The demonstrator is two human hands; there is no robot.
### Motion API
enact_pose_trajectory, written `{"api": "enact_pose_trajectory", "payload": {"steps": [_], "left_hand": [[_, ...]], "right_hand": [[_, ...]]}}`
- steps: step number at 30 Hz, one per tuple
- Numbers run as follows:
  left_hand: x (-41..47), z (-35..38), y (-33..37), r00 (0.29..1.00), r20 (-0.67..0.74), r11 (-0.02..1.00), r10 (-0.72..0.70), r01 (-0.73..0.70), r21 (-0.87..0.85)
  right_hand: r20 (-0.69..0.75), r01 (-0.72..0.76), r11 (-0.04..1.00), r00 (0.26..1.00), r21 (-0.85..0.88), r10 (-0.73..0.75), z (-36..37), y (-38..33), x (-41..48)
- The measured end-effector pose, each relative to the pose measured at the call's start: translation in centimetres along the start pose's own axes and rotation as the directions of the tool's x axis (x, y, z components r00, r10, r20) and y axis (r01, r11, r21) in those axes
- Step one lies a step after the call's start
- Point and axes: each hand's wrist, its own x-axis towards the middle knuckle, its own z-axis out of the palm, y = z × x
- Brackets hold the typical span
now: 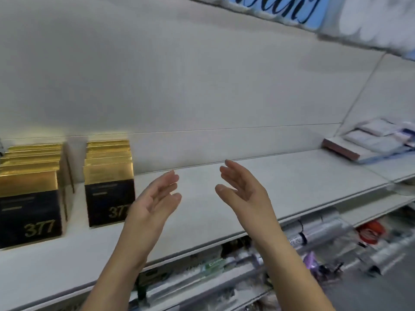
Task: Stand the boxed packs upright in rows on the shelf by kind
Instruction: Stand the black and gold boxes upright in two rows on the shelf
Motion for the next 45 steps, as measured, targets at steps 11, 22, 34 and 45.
{"api": "enact_pose_trajectory", "payload": {"steps": [11, 22, 34, 45], "left_hand": [[-0.6, 18.9, 0.1, 0.947, 0.32, 0.999, 0.04, -0.036, -0.018], [-2.6, 45.3, -0.9, 0.879, 0.473, 0.998, 0.054, -0.042, -0.037], [4.7, 60.4, -3.7, 0.861, 0.508, 1.0, 0.024, -0.02, -0.013], [15.9, 71.9, -7.2, 0.869, 0.494, 0.998, -0.027, 0.051, -0.035]], "right_hand": [[-0.237, -0.001, 0.999, 0.972, -0.032, -0.007, -18.7, 1.6, -5.8], [-0.427, -0.056, 0.996, 0.904, -0.063, 0.024, -43.2, 3.7, -11.1], [-0.486, -0.084, 0.992, 0.874, -0.094, 0.028, -55.6, 8.7, -4.3], [-0.483, -0.117, 0.985, 0.875, -0.127, 0.042, -65.7, 12.0, 8.1]]}}
